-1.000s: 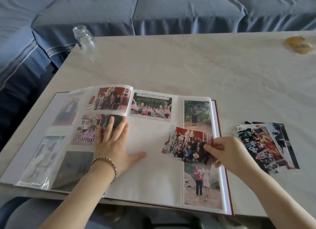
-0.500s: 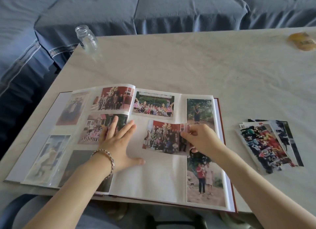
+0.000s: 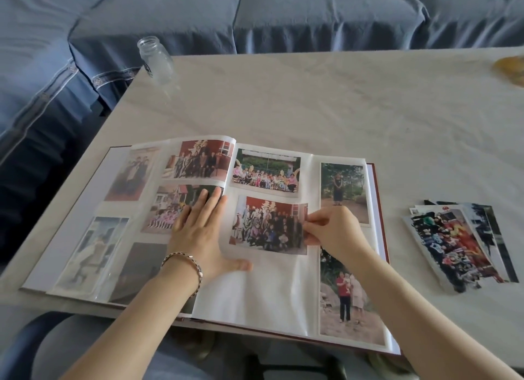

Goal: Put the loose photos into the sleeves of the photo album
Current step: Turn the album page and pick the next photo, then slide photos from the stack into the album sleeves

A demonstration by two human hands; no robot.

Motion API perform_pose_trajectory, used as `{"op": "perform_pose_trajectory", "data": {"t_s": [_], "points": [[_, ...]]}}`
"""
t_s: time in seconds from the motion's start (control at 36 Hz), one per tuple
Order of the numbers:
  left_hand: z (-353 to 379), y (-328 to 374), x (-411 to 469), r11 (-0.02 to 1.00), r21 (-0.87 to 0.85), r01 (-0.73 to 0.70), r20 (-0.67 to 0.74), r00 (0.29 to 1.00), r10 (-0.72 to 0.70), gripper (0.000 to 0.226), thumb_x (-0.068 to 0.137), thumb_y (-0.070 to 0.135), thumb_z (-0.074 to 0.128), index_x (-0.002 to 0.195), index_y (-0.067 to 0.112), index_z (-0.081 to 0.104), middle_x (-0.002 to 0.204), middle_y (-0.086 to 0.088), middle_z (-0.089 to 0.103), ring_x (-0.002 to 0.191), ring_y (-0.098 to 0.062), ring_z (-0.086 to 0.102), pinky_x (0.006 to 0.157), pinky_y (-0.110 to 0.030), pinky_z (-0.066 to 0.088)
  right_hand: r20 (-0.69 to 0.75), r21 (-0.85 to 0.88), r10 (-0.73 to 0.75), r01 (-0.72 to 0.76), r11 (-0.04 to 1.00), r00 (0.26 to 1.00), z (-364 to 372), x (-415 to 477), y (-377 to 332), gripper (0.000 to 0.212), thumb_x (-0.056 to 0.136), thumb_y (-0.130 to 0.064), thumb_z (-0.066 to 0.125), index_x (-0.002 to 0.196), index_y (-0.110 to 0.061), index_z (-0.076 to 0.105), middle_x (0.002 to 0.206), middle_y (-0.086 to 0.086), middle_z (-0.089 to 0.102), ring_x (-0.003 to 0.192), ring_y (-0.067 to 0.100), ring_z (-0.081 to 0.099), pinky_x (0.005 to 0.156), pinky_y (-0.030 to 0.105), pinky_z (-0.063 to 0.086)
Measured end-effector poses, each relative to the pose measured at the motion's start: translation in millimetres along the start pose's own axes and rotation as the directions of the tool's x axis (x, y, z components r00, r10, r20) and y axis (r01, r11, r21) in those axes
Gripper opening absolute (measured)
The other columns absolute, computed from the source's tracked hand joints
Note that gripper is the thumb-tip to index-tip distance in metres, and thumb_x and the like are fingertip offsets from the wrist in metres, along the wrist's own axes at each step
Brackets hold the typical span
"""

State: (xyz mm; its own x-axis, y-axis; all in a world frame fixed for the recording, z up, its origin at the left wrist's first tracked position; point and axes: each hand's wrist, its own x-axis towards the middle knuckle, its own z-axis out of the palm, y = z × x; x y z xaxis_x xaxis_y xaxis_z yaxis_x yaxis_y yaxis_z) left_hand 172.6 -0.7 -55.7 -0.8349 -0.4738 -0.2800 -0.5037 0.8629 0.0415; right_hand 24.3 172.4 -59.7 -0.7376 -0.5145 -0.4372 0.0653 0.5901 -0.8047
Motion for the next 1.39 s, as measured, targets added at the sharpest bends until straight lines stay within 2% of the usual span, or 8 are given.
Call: {"op": "perform_pose_trajectory", "data": {"t_s": [0.11,0.31,0.44,0.92,1.22,1.28,1.33,1.39], "points": [[-2.5,3.1,-1.7,0.999,0.032,0.020,0.024,0.999,-0.021,0.128,0.053,0.092,0.041,0.124,0.024,-0.040,0.141,0.011,-0.040,0.138,-0.012,-0.028,0.113,-0.036,-0.013,0.070,0.026,0.041,-0.043,0.999,0.997,1.9,1.9,-7.4,0.023,0.091,-0.002,0.056,0.071,-0.011,0.065,0.066,-0.004,0.065,0.053,0.001,0.064,0.056,0.016,0.055],[-3.3,3.2,-3.0,0.999,0.040,0.033,0.018,0.999,-0.033,0.130,0.055,0.090,0.042,0.130,0.021,-0.039,0.149,0.008,-0.034,0.139,-0.013,-0.028,0.113,-0.036,-0.014,-0.060,0.042,0.060,-0.058,0.997,0.996,4.3,-5.0,-4.7,0.020,0.084,-0.031,0.066,0.070,-0.016,0.065,0.073,0.005,0.070,0.071,0.024,0.068,0.072,0.035,0.058],[-3.7,3.6,-4.0,0.998,0.040,0.039,0.006,0.999,-0.039,0.133,0.055,0.090,0.042,0.141,0.020,-0.030,0.149,0.009,-0.033,0.139,-0.012,-0.027,0.113,-0.035,-0.014,-0.185,-0.038,-0.014,0.008,0.999,0.983,15.3,-7.9,0.0,0.013,0.078,-0.021,0.075,0.073,-0.015,0.065,0.067,0.000,0.066,0.058,0.013,0.060,0.052,0.020,0.048],[-5.1,5.1,-3.8,0.998,0.036,0.044,0.014,0.999,-0.045,0.132,0.056,0.089,0.044,0.142,0.020,-0.028,0.143,0.012,-0.038,0.139,-0.012,-0.027,0.113,-0.036,-0.014,-0.252,-0.301,-0.205,0.124,0.945,0.946,28.4,-18.4,0.3,0.010,0.089,-0.013,0.060,0.080,-0.010,0.064,0.075,0.000,0.065,0.070,0.017,0.060,0.065,0.034,0.054],[-2.2,2.4,-2.3,1.000,-0.005,0.026,0.005,1.000,-0.026,0.138,0.040,0.097,0.026,0.143,0.022,-0.026,0.140,0.015,-0.038,0.134,-0.006,-0.029,0.111,-0.036,-0.014,-0.083,0.162,0.044,-0.030,0.986,0.996,8.9,-11.7,2.4,0.013,0.083,-0.010,0.069,0.091,-0.006,0.060,0.074,0.005,0.071,0.065,0.017,0.069,0.065,0.034,0.059],[-2.8,3.8,-2.5,0.999,0.009,0.037,0.017,0.999,-0.037,0.134,0.049,0.094,0.037,0.142,0.022,-0.027,0.142,0.013,-0.038,0.137,-0.010,-0.028,0.113,-0.038,-0.013,-0.161,-0.047,-0.020,0.013,0.999,0.987,8.0,-10.8,1.6,0.022,0.085,-0.012,0.067,0.105,-0.010,0.057,0.083,0.003,0.070,0.069,0.013,0.066,0.061,0.023,0.054],[-4.2,5.3,-3.4,0.998,0.031,0.045,0.035,0.998,-0.046,0.132,0.054,0.090,0.042,0.141,0.021,-0.030,0.140,0.012,-0.040,0.138,-0.013,-0.029,0.112,-0.038,-0.013,-0.253,-0.350,-0.217,0.120,0.929,0.943,12.5,-12.6,-0.2,0.028,0.090,-0.011,0.058,0.118,-0.012,0.055,0.103,0.003,0.066,0.086,0.014,0.062,0.073,0.021,0.050],[-4.4,5.2,-3.5,0.998,0.045,0.049,0.041,0.998,-0.051,0.132,0.055,0.090,0.042,0.141,0.021,-0.029,0.138,0.011,-0.041,0.138,-0.013,-0.029,0.112,-0.038,-0.013,-0.231,-0.468,-0.428,0.286,0.836,0.874,19.9,-16.0,-6.0,0.030,0.093,-0.011,0.051,0.123,-0.010,0.056,0.122,0.003,0.058,0.106,0.016,0.056,0.090,0.018,0.039]]}}
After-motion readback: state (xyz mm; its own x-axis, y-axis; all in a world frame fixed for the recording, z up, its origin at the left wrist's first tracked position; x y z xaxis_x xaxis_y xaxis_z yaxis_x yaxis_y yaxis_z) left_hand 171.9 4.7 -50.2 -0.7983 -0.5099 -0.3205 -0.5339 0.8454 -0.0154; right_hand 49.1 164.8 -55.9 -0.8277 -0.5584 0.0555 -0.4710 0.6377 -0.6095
